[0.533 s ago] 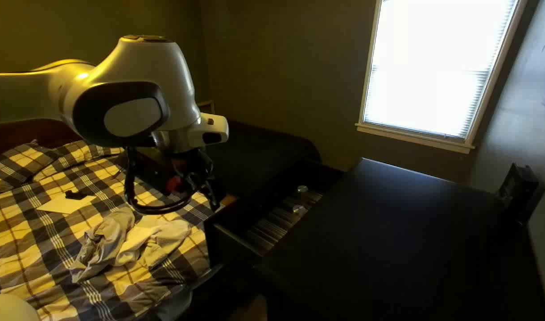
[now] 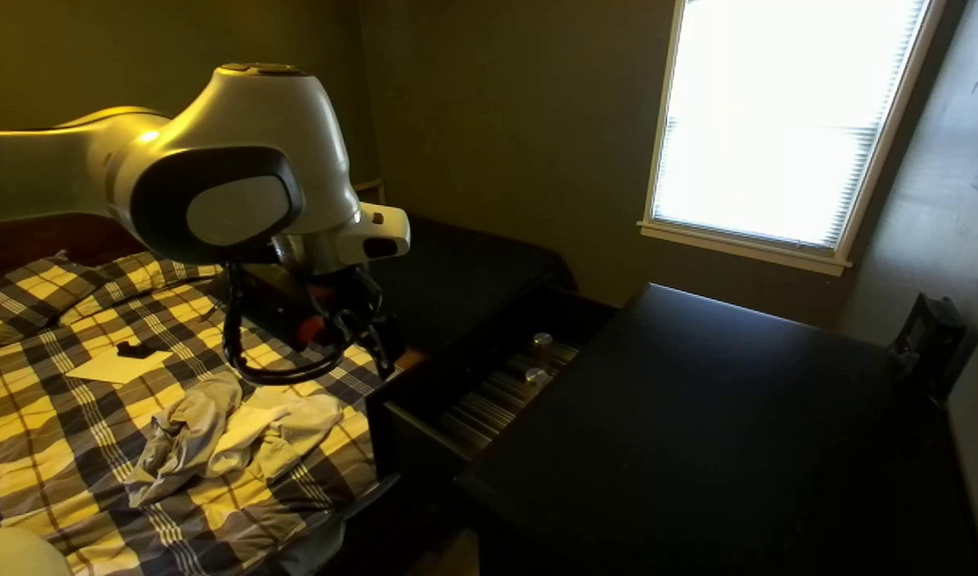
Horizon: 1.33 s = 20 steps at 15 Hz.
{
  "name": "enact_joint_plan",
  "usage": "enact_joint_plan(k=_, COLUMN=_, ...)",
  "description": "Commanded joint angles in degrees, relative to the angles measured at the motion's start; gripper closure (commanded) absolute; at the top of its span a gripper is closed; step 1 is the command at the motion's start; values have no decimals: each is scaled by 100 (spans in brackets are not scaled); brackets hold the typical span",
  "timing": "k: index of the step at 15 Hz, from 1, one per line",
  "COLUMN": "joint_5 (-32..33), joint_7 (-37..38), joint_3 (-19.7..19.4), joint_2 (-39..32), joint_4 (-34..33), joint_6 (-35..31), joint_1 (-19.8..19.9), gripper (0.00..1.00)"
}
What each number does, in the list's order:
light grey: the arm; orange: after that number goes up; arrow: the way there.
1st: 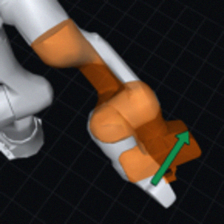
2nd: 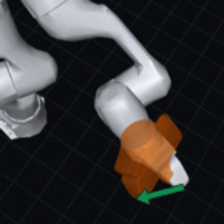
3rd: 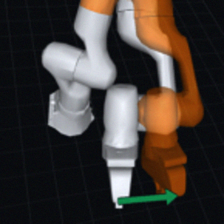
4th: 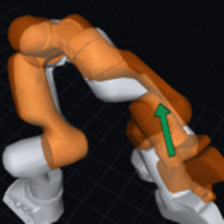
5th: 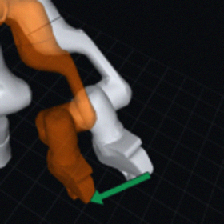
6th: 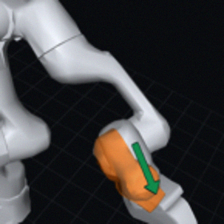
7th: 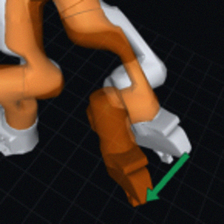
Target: Put the jar on the counter and close the drawer
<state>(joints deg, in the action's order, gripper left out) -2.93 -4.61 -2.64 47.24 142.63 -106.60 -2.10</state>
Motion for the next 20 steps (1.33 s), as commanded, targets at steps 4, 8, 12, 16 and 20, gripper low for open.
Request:
enact_joint_plan(k=4, joint_5=-17, joint_7=-18, joint_3=20, joint_2=-6, joint_4=-11, joint_6=10, joint_1=30, gripper=0)
enact_joint_plan(k=8, joint_5=-3, joint_7=472, joint_3=169, joint_2=-750, joint_4=-129, joint_6=-1045, joint_1=195, gripper=0)
enact_joint_plan(k=12, joint_5=179, joint_7=1064, joint_3=381, joint_2=-1896, joint_4=-420, joint_6=-2327, joint_1=437, gripper=0)
enact_joint_plan(k=16, joint_5=653, joint_7=2212, joint_3=831, joint_2=-3149, joint_4=-963, joint_6=-3287, joint_1=765, gripper=0)
enact_joint_plan(k=20, joint_5=1515, joint_7=3948, joint_3=1096, joint_2=-4265, joint_4=-1885, joint_6=-3370, joint_1=931, gripper=0)
